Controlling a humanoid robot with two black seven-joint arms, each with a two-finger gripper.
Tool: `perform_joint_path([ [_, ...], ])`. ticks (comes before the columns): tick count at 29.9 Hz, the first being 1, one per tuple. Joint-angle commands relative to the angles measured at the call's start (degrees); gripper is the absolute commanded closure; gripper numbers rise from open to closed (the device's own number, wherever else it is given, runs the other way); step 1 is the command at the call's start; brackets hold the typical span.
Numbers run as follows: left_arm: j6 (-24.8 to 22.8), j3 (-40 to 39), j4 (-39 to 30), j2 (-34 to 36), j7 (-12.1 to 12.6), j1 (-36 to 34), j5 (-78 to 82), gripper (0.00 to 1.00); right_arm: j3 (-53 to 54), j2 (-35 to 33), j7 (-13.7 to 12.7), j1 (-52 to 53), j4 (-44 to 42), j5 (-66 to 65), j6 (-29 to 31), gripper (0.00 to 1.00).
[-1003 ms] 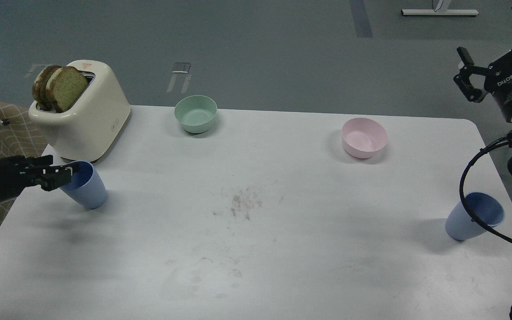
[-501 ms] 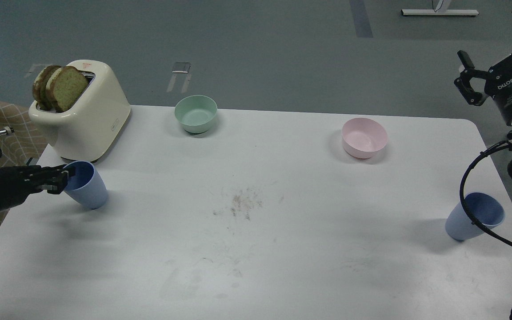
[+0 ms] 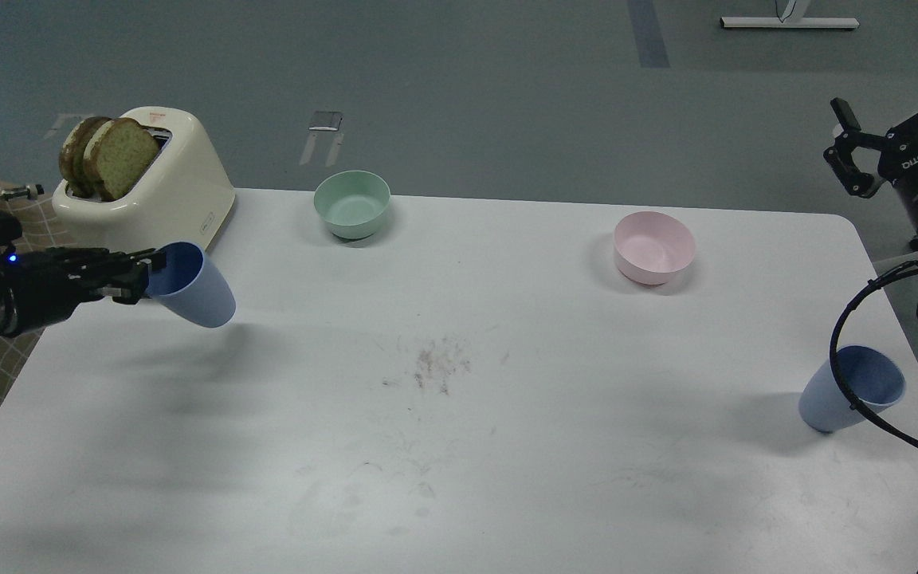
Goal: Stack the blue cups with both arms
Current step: 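Lift the blue cup and set it upright at the table center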
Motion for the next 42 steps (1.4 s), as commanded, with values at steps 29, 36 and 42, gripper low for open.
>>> perform_joint_path([
  [29, -11.7, 29.0, -0.8, -34.9, 6.9, -28.2, 16.0, 1.0, 11.6, -4.5, 0.0, -14.7, 1.2, 6.3, 0.0, 0.0],
  [36, -11.7, 28.9, 0.3, -34.9, 7.5, -26.8, 16.0, 1.0, 11.5, -4.3, 0.0, -14.7, 1.2, 6.3, 0.0, 0.0],
  [42, -11.7, 28.4, 0.3, -34.9, 10.0, -25.7, 16.0, 0.81, 11.2, -4.3, 0.0, -14.8, 1.1, 6.3, 0.0, 0.0],
])
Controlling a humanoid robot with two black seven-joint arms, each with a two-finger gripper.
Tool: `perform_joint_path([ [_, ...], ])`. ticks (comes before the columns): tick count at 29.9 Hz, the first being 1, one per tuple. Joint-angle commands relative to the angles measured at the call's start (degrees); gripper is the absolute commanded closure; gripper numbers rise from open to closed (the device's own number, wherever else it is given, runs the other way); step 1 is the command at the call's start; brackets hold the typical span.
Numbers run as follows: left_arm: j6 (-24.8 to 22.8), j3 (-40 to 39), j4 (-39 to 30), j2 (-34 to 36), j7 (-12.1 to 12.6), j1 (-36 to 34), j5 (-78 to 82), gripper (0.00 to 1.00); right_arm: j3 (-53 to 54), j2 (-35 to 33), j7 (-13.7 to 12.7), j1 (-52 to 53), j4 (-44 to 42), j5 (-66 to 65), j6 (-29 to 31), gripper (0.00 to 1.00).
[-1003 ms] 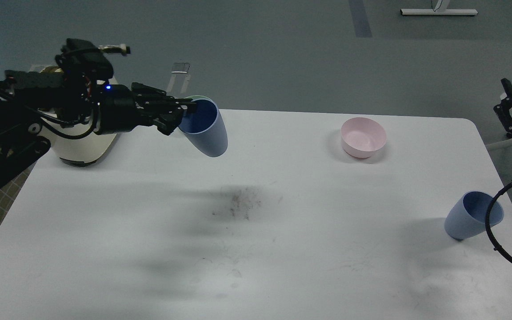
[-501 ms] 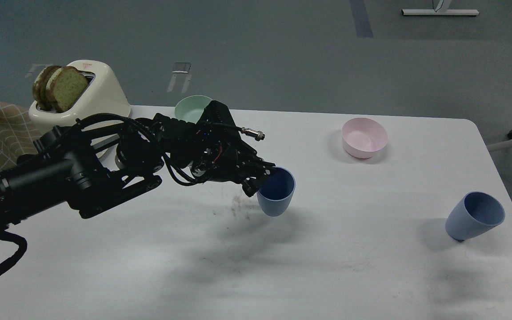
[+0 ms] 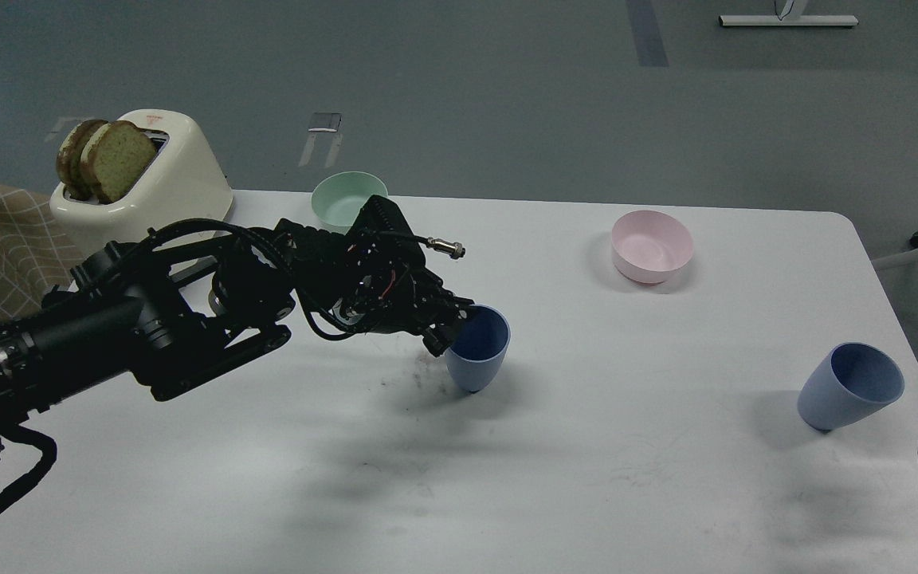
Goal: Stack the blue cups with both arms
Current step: 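Lift the blue cup and set it upright at the table center, then open the left gripper and withdraw it toward the toaster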
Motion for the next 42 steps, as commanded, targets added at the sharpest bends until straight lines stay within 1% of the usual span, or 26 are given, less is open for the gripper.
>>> perform_joint_path([
  [1, 0.0, -0.4, -0.1, -0.1, 2.5, 0.2, 0.0, 0.71, -0.2, 0.0, 0.0, -0.2, 0.1, 0.0, 0.0, 0.0],
  [2, 0.0, -0.5, -0.1, -0.1, 2.9, 0.2, 0.0, 0.65, -0.2, 0.0, 0.0, -0.2, 0.1, 0.0, 0.0, 0.0],
  [3, 0.0, -0.6, -0.1, -0.1, 3.5, 0.2, 0.0, 0.56, -0.2, 0.0, 0.0, -0.3, 0.1, 0.1, 0.0, 0.0],
  [5, 0.0, -0.7, -0.1, -0.1, 3.6, 0.2, 0.0, 0.43, -0.2, 0.0, 0.0, -0.3, 0.1, 0.0, 0.0, 0.0],
  [6, 0.1, -1.0, -0.1, 0.0, 3.5, 0.2, 0.0, 0.31, -0.1, -0.1, 0.0, -0.3, 0.2, 0.0, 0.0, 0.0],
  [7, 0.3, -1.9, -0.2, 0.2, 3.5, 0.2, 0.0, 0.26, -0.1, -0.4, 0.0, -0.7, 0.3, 0.0, 0.0, 0.0],
  [8, 0.3, -2.8, -0.3, 0.4, 3.4, 0.2, -1.1, 0.23, 0.0, -0.6, 0.0, -1.0, 0.3, 0.0, 0.0, 0.0],
  [10, 0.3, -8.0, -0.5, 0.8, 3.0, 0.1, -8.4, 0.16, 0.0, -2.6, 0.0, -1.7, 0.5, 0.0, 0.0, 0.0],
  [11, 0.3, -8.0, -0.5, 0.8, 3.0, 0.1, -8.5, 0.16, 0.0, -2.6, 0.0, -1.7, 0.5, 0.0, 0.0, 0.0],
  [12, 0.3, -10.5, -0.5, 1.4, 3.0, 0.0, -13.3, 0.11, -0.3, -4.5, 0.0, -1.9, 0.7, -0.2, 0.0, 0.0],
  [13, 0.4, -12.8, -0.6, 2.7, 3.0, 0.0, -18.3, 0.09, -0.5, -6.0, 0.0, -2.5, 0.9, -0.3, 0.0, 0.0],
  [14, 0.4, -14.0, -0.6, 3.5, 3.0, -0.1, -21.1, 0.09, -0.5, -6.7, 0.0, -2.9, 1.0, -0.5, 0.0, 0.0],
  [16, 0.5, -19.3, -0.5, 6.3, 3.0, 0.1, -33.4, 0.06, -0.5, -10.0, 0.1, -3.8, 1.7, -0.9, 0.0, 0.0],
  [19, 0.5, -24.0, -0.1, 7.8, 2.9, 0.3, -43.3, 0.06, -0.5, -12.1, 0.1, -5.0, 3.1, -1.0, 0.0, 0.0],
  [22, 0.6, -30.6, 2.4, 10.7, 1.9, 4.0, -58.3, 0.06, -0.4, -14.7, 0.3, -6.8, 6.1, -1.3, 0.0, 0.0],
  [23, 1.0, -33.8, 3.6, 11.0, 1.0, 5.5, -63.6, 0.05, -0.4, -15.4, 0.4, -6.8, 7.6, -3.0, 0.0, 0.0],
  [25, 1.4, -37.4, 4.1, 11.1, 0.4, 6.9, -68.5, 0.04, -0.4, -15.8, 0.4, -6.8, 8.9, -6.3, 0.0, 0.0],
  [27, 2.7, -44.2, 4.2, 11.4, 0.1, 11.3, -76.0, 0.04, -0.4, -16.0, 0.8, -6.8, 12.1, -14.6, 0.0, 0.0],
  [30, 3.6, -52.0, 4.5, 11.5, 0.3, 16.4, -81.8, 0.04, -0.4, -16.0, 1.7, -6.9, 17.3, -23.7, 0.0, 0.0],
  [31, 3.6, -52.1, 4.5, 11.5, 0.3, 16.4, -81.9, 0.04, -0.4, -16.0, 1.7, -6.9, 17.3, -23.7, 0.0, 0.0],
  [33, 3.7, -56.1, 6.8, 11.5, 0.2, 19.5, -83.8, 0.04, -0.6, -16.0, 1.7, -7.3, 21.9, -32.0, 0.0, 0.0],
  [36, 3.8, -56.9, 9.6, 11.2, 0.1, 21.2, -85.8, 0.04, -0.8, -16.4, 1.7, -9.0, 25.6, -41.1, 0.0, 0.0],
  [37, 3.9, -57.0, 10.8, 11.0, 0.1, 21.9, -87.2, 0.04, -1.5, -17.9, 1.8, -10.7, 27.9, -46.5, 0.0, 0.0],
  [39, 3.9, -57.1, 11.5, 10.8, 0.1, 22.4, -88.8, 0.04, -2.8, -20.3, 2.0, -13.0, 30.2, -51.5, 0.0, 0.0],
  [41, 4.0, -57.1, 11.8, 10.4, 0.1, 23.4, -91.5, 0.04, -5.3, -25.5, 3.9, -17.1, 32.4, -58.1, 0.0, 0.0],
  [42, 4.2, -57.1, 11.8, 10.3, 0.1, 23.6, -92.0, 0.04, -6.1, -26.5, 4.2, -18.1, 32.6, -59.2, 0.0, 0.0],
])
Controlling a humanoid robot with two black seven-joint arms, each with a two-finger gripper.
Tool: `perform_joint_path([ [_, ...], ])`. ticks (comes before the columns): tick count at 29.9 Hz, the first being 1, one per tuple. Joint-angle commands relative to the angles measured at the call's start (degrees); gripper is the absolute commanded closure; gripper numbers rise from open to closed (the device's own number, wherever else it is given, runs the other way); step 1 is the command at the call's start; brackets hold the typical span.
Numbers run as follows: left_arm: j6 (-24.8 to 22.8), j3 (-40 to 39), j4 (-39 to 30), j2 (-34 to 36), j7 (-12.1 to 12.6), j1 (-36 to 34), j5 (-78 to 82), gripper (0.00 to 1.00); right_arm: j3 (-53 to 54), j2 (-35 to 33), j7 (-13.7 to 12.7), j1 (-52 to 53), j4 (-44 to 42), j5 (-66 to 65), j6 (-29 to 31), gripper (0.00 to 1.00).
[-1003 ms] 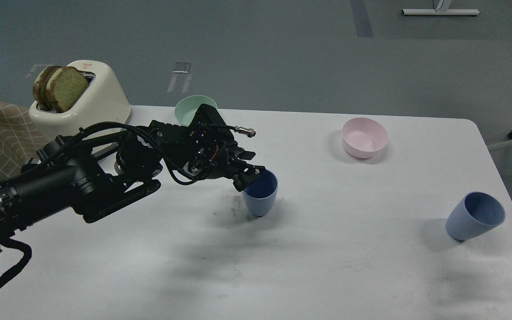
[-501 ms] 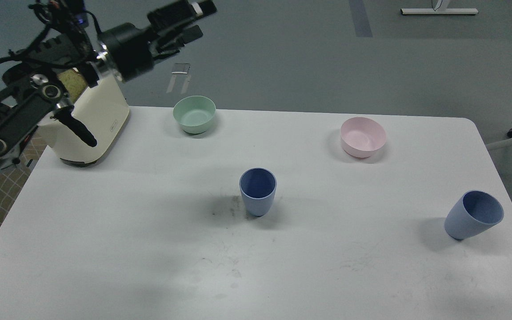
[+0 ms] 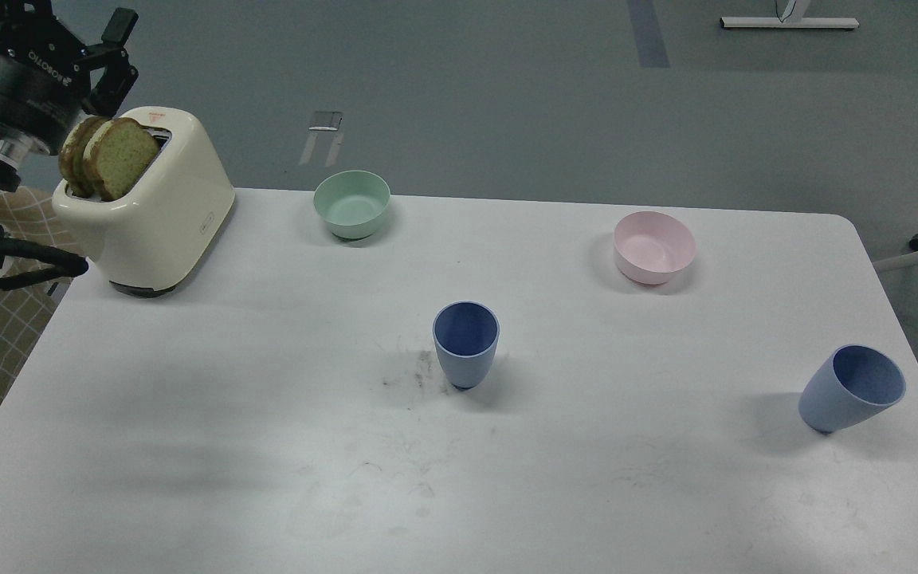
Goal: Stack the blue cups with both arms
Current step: 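Open the left gripper and withdraw it toward the toaster, then grasp the other blue cup with the right gripper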
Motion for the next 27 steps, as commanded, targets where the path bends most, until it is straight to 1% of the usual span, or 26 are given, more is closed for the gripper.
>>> perform_joint_path([
  [1, 0.8, 0.0, 0.3, -0.6, 0.0, 1.2, -3.0, 0.04, -4.4, -6.4, 1.6, -5.8, 2.3, -8.6, 0.0, 0.0],
  [5, 2.4, 0.0, 0.3, -1.7, 0.1, 1.1, -3.0, 0.04, -9.5, -9.3, 1.6, -6.7, 2.1, -13.5, 0.0, 0.0],
  [11, 2.7, 0.1, -0.2, -3.4, 0.2, 1.1, -2.7, 0.04, -14.7, -9.0, 1.6, -8.1, 2.5, -15.8, 0.0, 0.0],
  [13, 2.7, 0.1, -0.2, -3.8, 0.2, 1.1, -2.7, 0.04, -16.8, -8.8, 1.6, -9.4, 3.8, -18.5, 0.0, 0.0],
  [17, 2.7, 0.1, -0.2, -3.7, 0.2, 1.1, -2.7, 0.04, -18.2, -8.6, 1.4, -10.7, 4.2, -21.9, 0.0, 0.06],
  [18, 2.7, 0.1, -0.2, -3.7, 0.1, 1.2, -2.7, 0.04, -18.3, -8.4, 1.1, -11.6, 4.2, -22.2, 0.0, 0.07],
  [19, 2.6, 0.1, -0.2, -3.7, 0.0, 1.2, -2.7, 0.04, -18.3, -8.2, 1.0, -12.3, 4.2, -22.3, 0.0, 0.13],
  [23, 2.6, -0.1, -0.2, -3.7, -0.6, 1.2, -3.0, 0.04, -18.4, -8.0, -0.5, -12.9, 3.9, -22.7, 0.0, 0.23],
  [25, 2.6, -0.1, -0.2, -3.8, -1.3, 1.2, -2.9, 0.04, -18.4, -7.3, -1.8, -12.9, 3.8, -22.8, 0.0, 0.34],
  [27, 2.6, -0.1, -0.2, -4.0, -1.3, 1.2, -2.9, 0.04, -18.4, -6.9, -2.6, -12.9, 3.6, -22.9, 0.0, 0.41],
])
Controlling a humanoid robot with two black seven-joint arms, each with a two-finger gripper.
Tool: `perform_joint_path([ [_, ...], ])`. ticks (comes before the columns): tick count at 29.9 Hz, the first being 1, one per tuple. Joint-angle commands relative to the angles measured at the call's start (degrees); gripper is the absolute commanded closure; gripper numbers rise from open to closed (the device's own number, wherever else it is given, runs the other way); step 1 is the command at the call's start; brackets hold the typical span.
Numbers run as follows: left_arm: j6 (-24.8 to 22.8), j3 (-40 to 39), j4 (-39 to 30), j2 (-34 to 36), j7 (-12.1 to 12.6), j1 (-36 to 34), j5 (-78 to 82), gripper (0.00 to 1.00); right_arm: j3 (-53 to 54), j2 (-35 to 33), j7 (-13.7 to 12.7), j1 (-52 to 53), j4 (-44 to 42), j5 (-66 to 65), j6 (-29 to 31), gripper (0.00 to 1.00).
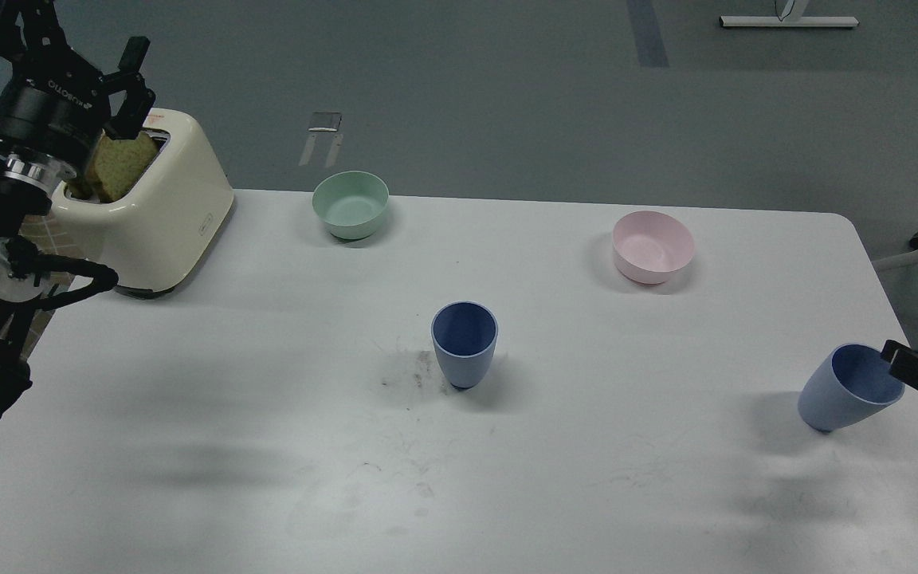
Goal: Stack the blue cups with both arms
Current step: 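Grasp the other blue cup with the right gripper, then lift the blue cup and carry it above the centered cup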
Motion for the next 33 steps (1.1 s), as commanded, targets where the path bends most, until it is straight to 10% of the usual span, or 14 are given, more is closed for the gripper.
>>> perform_joint_path([
  [1, 0.0, 0.0, 0.0, -0.4, -0.3, 0.0, 0.0, 0.04, 0.0, 0.9, -1.7, 0.0, -0.3, -0.1, 0.0, 0.42],
  [13, 0.0, 0.2, 0.3, -0.4, -0.3, 0.0, 0.0, 0.04, -1.2, 5.7, -3.4, 0.6, -0.5, -4.1, 0.0, 0.44],
  [20, 0.4, 0.0, 0.3, -1.8, -0.3, -0.1, 0.0, 0.04, -3.2, 5.9, -3.6, 1.0, -1.3, -4.2, 0.0, 0.77],
  [33, 1.4, 0.2, 0.2, -1.8, -0.2, -0.3, 0.4, 0.04, -3.3, 6.0, -3.9, 3.5, -1.6, -3.6, 0.0, 1.0],
])
